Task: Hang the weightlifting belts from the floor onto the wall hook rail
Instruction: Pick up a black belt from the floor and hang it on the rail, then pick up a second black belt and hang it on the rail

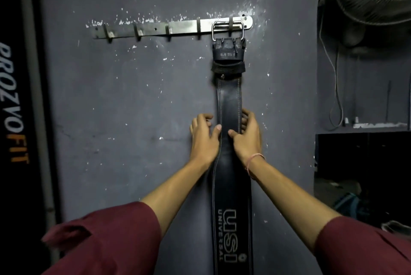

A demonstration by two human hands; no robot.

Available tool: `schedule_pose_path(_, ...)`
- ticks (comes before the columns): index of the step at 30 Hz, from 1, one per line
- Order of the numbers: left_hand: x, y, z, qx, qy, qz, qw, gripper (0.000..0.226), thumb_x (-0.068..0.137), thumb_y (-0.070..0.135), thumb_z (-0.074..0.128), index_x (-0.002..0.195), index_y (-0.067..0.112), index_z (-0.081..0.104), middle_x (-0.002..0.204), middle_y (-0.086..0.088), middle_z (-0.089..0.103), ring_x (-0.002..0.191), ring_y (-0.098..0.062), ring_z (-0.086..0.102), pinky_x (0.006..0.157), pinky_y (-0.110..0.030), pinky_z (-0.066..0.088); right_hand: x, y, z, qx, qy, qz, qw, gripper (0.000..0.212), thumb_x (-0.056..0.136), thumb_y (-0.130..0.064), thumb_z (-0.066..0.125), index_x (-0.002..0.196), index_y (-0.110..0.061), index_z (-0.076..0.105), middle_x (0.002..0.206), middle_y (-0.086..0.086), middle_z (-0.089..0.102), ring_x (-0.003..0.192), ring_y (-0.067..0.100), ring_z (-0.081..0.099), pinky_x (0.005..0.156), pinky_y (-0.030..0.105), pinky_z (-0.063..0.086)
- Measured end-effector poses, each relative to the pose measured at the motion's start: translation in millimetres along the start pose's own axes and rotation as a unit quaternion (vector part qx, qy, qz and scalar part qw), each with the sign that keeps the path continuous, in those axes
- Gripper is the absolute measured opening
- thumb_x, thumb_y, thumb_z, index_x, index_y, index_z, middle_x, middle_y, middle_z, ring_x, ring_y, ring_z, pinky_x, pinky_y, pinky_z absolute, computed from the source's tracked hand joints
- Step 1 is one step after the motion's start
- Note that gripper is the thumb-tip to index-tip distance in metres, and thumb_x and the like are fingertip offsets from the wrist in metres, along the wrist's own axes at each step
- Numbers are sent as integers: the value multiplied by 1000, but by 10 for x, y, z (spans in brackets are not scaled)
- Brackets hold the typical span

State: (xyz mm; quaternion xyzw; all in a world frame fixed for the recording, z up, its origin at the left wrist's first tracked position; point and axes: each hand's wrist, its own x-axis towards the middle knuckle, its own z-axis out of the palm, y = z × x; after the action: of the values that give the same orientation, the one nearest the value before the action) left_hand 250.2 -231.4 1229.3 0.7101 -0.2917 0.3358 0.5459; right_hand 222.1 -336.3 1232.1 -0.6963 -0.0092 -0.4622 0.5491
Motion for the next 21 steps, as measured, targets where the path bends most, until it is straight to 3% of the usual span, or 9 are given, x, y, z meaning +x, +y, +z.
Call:
schedule_pose_path(3, -350, -161, -102, -22, -3, -28, 999, 21, 96, 10, 56, 117, 8, 54, 103, -1, 46, 104, -27, 51, 100, -43, 44, -389, 31, -14, -82, 48, -13, 995, 63, 79, 6, 68, 135, -13, 47, 131, 6, 52, 122, 22, 53, 110, 38, 42)
schedule_pose_path(6, -808, -353, -260, -40, -13, -60, 997, 17, 97, 14, 55, 114, 13, 56, 103, -6, 56, 95, -21, 55, 94, -38, 48, -879, 36, -6, -147, 63, -10, 987, 57, 84, 0, 67, 135, -12, 47, 132, 9, 50, 125, 22, 47, 110, 33, 36)
schedule_pose_path(10, -1561, -616, -609, -68, -51, -137, 987, 15, 98, 16, 56, 112, 10, 60, 101, -2, 65, 84, -8, 57, 78, -17, 46, -1645, 187, 79, -67, -19, 81, 994, 40, 86, -5, 69, 124, -8, 58, 113, 8, 64, 103, 18, 60, 98, 32, 51)
schedule_pose_path(13, -2139, -824, -898, -84, -78, -188, 975, 15, 99, 17, 56, 110, 9, 62, 98, 2, 65, 84, -5, 58, 70, -3, 42, -2282, 353, 144, -27, -88, 158, 983, 32, 91, -9, 67, 122, -5, 61, 108, 10, 65, 99, 14, 61, 97, 29, 52)
schedule_pose_path(17, -2954, -1155, -1237, -98, -102, -252, 957, 11, 100, 17, 54, 105, 11, 61, 97, 2, 64, 85, -7, 59, 68, -3, 43, -3217, 687, 302, -17, -131, 243, 961, 25, 93, -13, 65, 118, -8, 64, 98, 5, 64, 99, 18, 63, 91, 35, 56)
schedule_pose_path(21, -3748, -1506, -1474, -106, -147, -301, 936, 15, 100, 14, 54, 111, 6, 59, 99, 0, 62, 87, -5, 59, 70, -2, 43, -4073, 957, 388, -4, -143, 328, 934, 21, 94, -9, 62, 114, -2, 65, 94, 10, 68, 89, 19, 65, 75, 29, 59)
